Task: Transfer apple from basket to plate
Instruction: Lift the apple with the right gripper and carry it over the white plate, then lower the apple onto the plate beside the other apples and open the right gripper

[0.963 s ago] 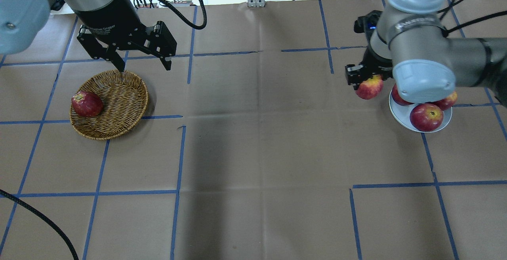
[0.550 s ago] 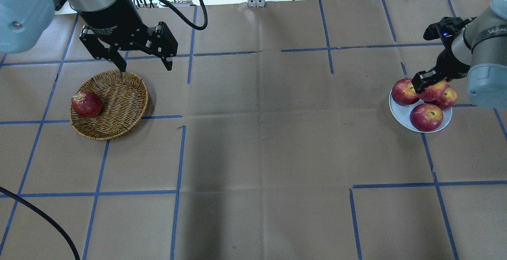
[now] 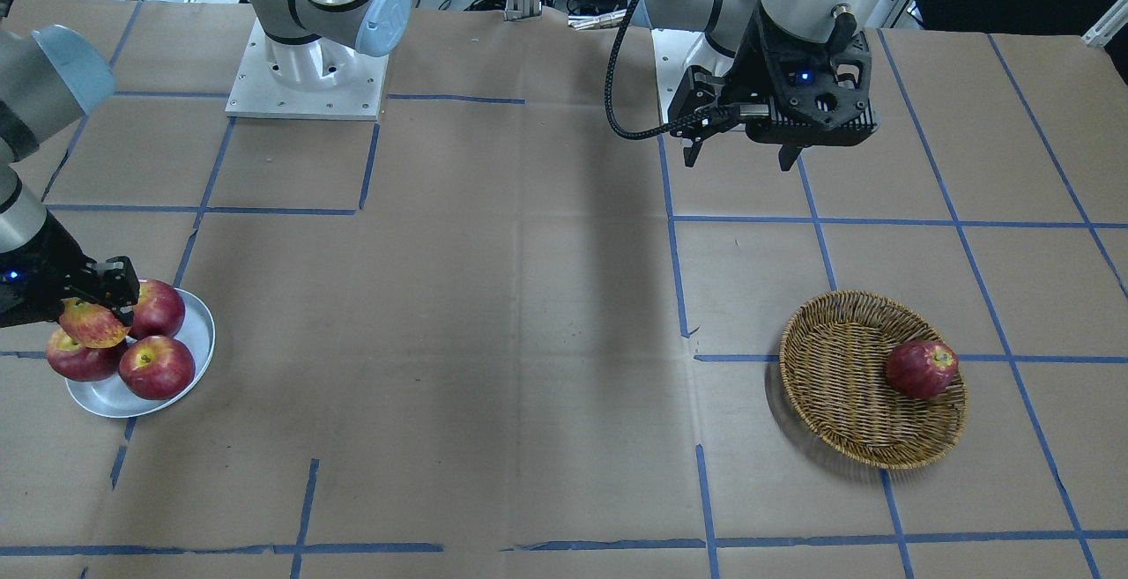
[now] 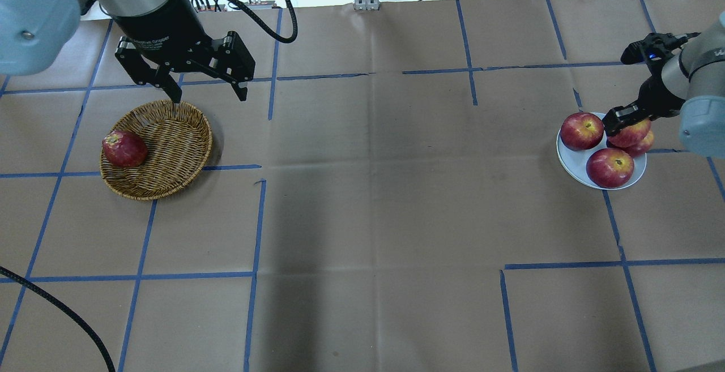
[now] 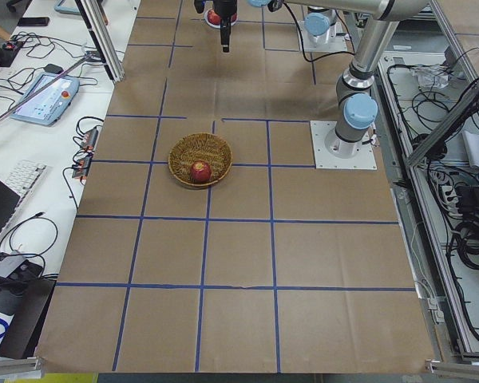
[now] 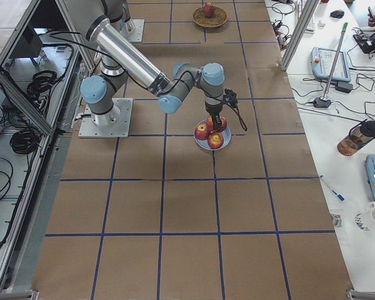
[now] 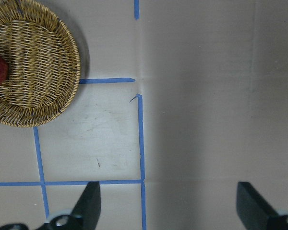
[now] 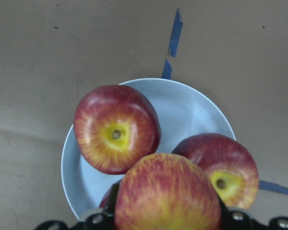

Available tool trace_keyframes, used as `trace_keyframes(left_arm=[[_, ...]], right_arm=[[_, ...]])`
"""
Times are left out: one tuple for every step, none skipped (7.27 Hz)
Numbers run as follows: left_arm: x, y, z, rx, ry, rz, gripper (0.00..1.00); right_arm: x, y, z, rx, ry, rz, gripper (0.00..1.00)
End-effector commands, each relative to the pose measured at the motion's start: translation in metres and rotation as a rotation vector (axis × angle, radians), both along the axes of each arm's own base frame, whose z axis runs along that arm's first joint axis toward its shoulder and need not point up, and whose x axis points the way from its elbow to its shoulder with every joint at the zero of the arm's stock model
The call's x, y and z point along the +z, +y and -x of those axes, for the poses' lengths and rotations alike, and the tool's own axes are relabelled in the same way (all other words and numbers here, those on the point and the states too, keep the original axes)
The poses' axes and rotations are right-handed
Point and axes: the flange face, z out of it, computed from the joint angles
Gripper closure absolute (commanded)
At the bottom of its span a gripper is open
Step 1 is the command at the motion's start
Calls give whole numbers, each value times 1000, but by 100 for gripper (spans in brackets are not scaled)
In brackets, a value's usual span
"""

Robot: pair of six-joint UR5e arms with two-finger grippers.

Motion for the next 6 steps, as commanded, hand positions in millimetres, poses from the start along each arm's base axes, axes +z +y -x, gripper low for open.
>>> trace_keyframes(left_arm=[[0, 0, 0, 0, 1, 0, 1], [0, 0, 0, 0, 1, 0, 1], [0, 0, 0, 0, 1, 0, 1], [0, 0, 0, 0, 1, 0, 1], [0, 0, 0, 0, 1, 1, 1], [0, 0, 0, 0, 1, 1, 1]], right_arm=[[-7, 0, 1, -1, -8, -9, 58], [-7, -1, 0, 2, -8, -9, 58], [-5, -2, 1, -1, -5, -3, 57], [-2, -2, 1, -3, 0, 7, 55], [-4, -3, 1, 0, -6, 9, 35], [-3, -3, 1, 0, -4, 12, 2]])
